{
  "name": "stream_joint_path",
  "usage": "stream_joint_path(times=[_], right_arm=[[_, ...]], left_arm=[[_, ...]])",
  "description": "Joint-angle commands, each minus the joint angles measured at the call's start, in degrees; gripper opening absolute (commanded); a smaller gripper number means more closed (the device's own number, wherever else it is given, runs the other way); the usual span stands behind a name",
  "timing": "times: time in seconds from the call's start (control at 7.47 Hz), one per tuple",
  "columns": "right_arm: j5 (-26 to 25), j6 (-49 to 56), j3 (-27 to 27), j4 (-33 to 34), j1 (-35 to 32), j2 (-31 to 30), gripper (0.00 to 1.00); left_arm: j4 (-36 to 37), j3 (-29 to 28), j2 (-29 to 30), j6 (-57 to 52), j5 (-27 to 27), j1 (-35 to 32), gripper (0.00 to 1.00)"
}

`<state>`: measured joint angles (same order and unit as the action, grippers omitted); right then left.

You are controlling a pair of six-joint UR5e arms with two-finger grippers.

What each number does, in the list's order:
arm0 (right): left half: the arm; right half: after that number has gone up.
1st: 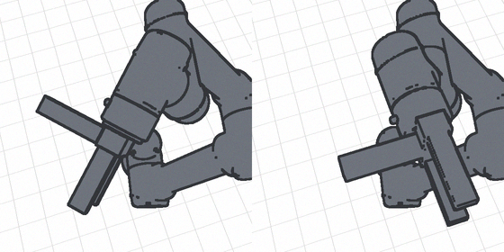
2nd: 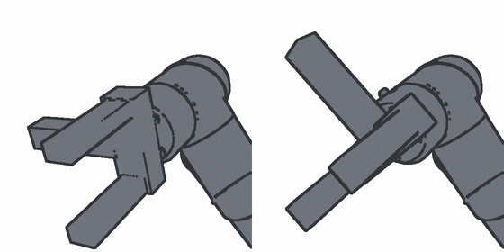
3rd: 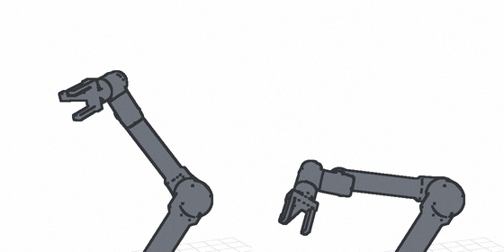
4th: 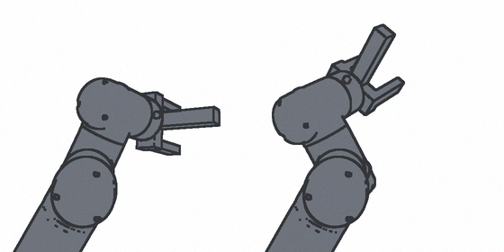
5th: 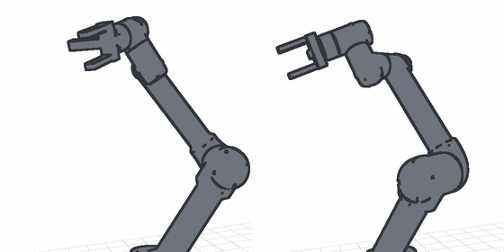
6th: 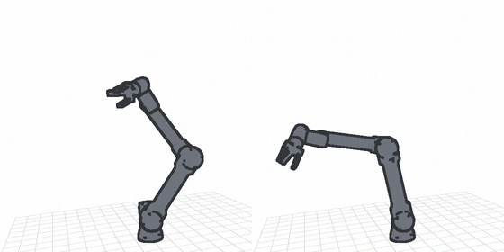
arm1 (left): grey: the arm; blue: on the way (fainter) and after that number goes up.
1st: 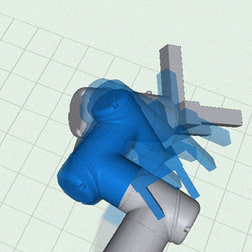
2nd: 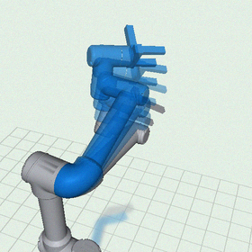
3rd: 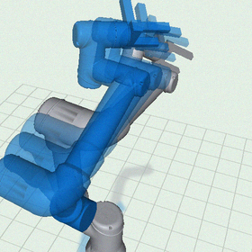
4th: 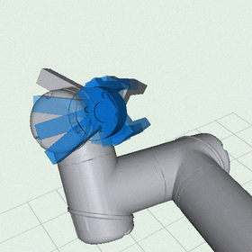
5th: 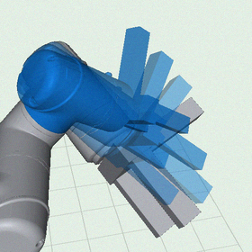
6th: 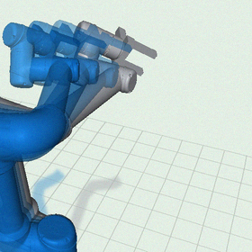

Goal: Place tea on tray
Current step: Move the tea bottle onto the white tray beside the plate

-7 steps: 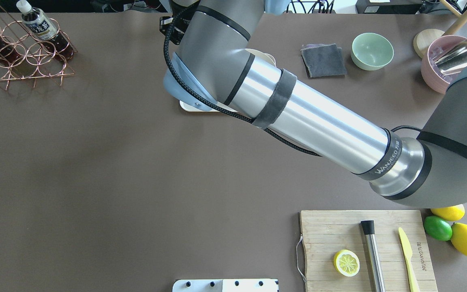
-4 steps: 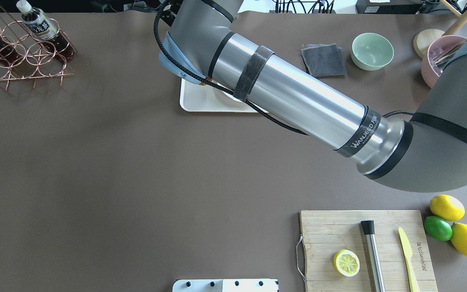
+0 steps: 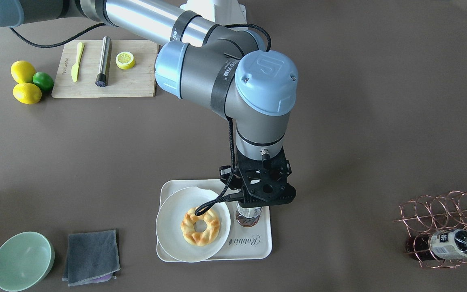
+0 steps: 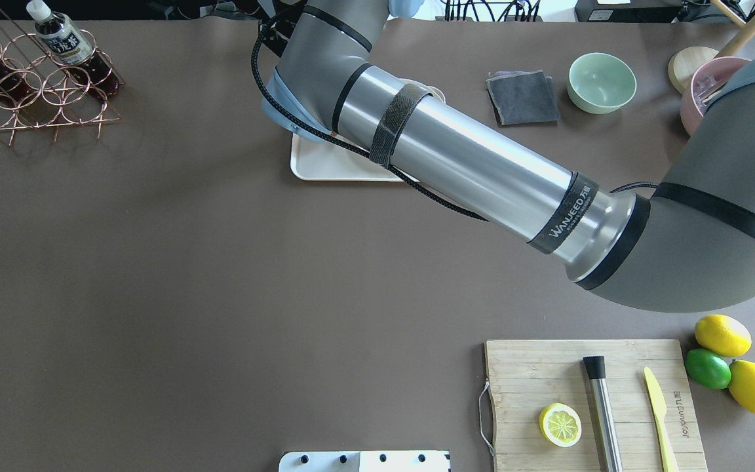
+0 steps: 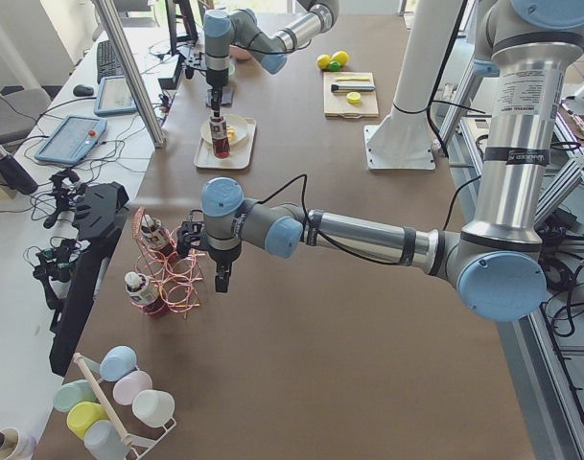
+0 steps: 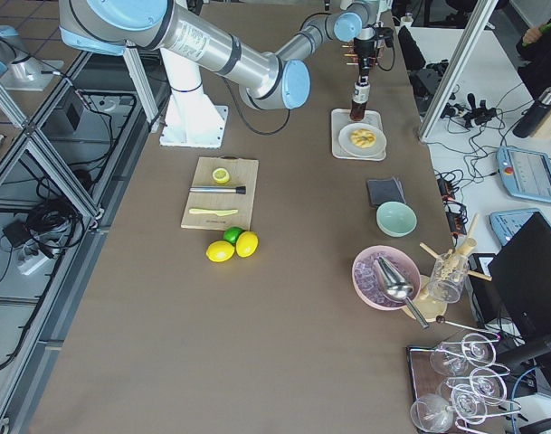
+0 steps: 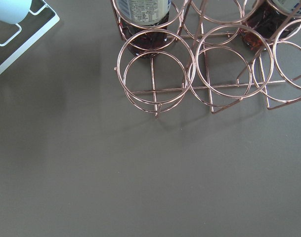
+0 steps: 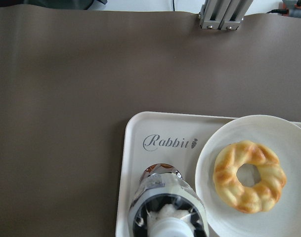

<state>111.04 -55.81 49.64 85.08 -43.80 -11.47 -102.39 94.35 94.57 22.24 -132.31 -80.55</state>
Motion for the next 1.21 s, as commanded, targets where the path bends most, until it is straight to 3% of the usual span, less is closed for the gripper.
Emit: stream_joint_path(times=[0.0,0.4,0.67,0.8,0.94,1.07], right_arm=[[-0.2,-0.1,-0.2,-0.4,0.6,0.0,0.00],[-0.3,-0.1,-0.2,-0.4,0.8,-0.1,0.00],[-0.7,-0.6,-0.3,-1.1,1.0,-0.5,0.50],[-2.0,-0.6,-0.3,-1.1,1.5,-0.6,0.83],[-2.1,-0.7,-0.3,-1.1,1.5,-0.6,0.97],[-2.1,-0.7,-0.2,-1.1,1.4,-0.5,0.99]], left_arm=[[0.0,-0.5,0.2,0.0,0.0,0.0,0.98],[0.0,-0.8,0.4,0.0,0.0,0.1,0.98],[0.0,-0.8,0.4,0.0,0.0,0.2,0.98],[0.0,-0.8,0.4,0.0,0.0,0.2,0.98],[0.0,-1.1,0.4,0.0,0.0,0.2,0.98],[0.0,-2.0,1.7,0.0,0.0,0.1,0.98]])
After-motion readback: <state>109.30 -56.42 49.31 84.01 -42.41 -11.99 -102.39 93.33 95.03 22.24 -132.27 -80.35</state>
